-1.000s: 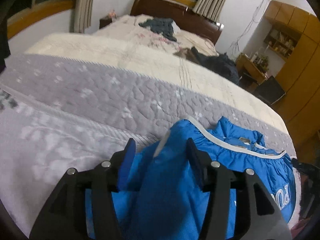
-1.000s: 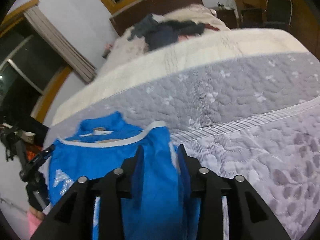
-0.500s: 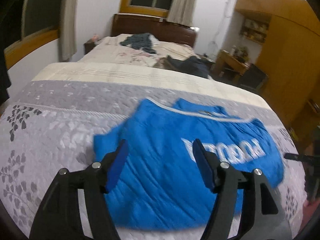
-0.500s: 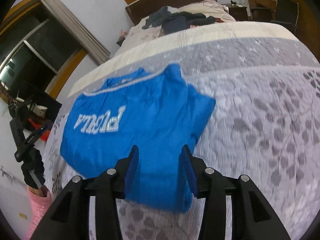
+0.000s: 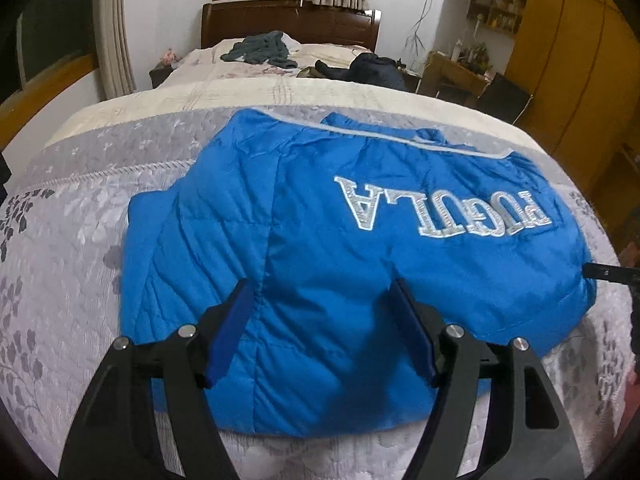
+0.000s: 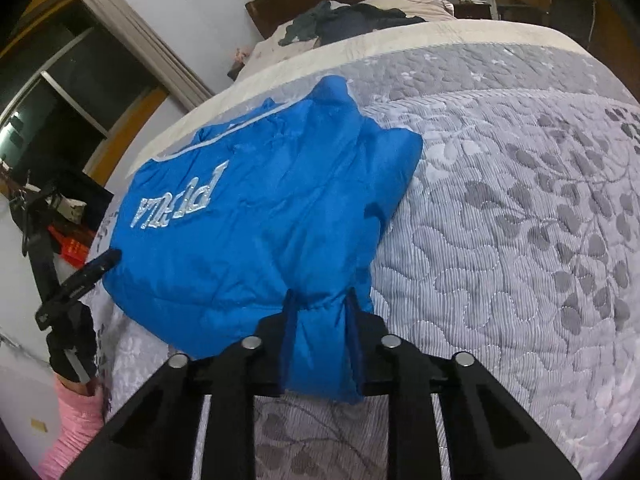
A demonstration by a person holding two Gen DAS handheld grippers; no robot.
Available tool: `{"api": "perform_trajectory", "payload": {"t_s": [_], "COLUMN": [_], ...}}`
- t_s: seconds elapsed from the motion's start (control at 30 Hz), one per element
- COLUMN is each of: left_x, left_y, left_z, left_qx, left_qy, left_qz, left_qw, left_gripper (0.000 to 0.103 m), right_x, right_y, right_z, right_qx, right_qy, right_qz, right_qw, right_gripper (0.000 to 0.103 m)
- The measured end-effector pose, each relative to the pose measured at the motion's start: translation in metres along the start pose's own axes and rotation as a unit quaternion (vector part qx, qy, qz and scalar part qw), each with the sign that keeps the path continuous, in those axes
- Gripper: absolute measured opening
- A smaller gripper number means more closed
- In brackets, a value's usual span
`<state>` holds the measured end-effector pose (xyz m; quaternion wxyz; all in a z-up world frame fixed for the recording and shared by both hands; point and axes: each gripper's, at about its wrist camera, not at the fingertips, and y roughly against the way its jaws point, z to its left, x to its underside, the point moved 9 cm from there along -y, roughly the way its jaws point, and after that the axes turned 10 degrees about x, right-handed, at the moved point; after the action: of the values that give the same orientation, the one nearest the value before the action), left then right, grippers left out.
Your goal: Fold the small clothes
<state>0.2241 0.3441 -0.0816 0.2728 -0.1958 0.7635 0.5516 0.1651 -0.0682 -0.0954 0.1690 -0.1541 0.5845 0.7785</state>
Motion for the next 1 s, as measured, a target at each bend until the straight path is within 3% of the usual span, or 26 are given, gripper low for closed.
{"api": "perform_trajectory", "payload": {"t_s": [0.2, 0.37, 0.63, 0.77, 0.83, 0.9, 1.0], "left_x": [0.005, 0.006, 0.008, 0.009, 0.01, 0.01, 0.009], "left_y": [-0.003, -0.004, -0.003, -0.001, 0.001, 0.003, 0.005], "left_z": [0.007, 0.011, 0.01, 0.009, 0.007, 0.006, 0.003], "left_qx": [-0.023, -0.042, -0.048, -0.053, -0.055, -0.059, -0.063], "left_qy": [0.0, 0.004, 0.009, 0.009, 0.011, 0.009, 0.008], "left_qz": [-0.008, -0.019, -0.028, -0.033, -0.035, -0.038, -0.04], "left_qw": [0.9997, 0.999, 0.9984, 0.998, 0.9978, 0.9975, 0.9972], "left_gripper": [0.071, 0.071, 0.071, 0.071, 0.07, 0.07, 0.07], "right_x": [0.007, 0.011, 0.013, 0.011, 0.01, 0.009, 0.006], "right_y": [-0.011, -0.019, -0.023, -0.017, -0.01, -0.007, -0.004], "right_z": [-0.005, -0.008, -0.008, -0.01, -0.01, -0.007, -0.011], "right_qx": [0.004, 0.003, 0.015, 0.027, 0.004, -0.024, -0.04], "right_qy": [-0.008, -0.017, -0.013, -0.004, -0.011, -0.018, -0.036], "right_qz": [0.011, 0.013, 0.008, -0.006, -0.013, -0.01, -0.007], "right_qw": [1.0, 1.0, 1.0, 1.0, 1.0, 0.999, 0.999], "right_gripper": [0.02, 0.026, 0.03, 0.047, 0.05, 0.064, 0.072]}}
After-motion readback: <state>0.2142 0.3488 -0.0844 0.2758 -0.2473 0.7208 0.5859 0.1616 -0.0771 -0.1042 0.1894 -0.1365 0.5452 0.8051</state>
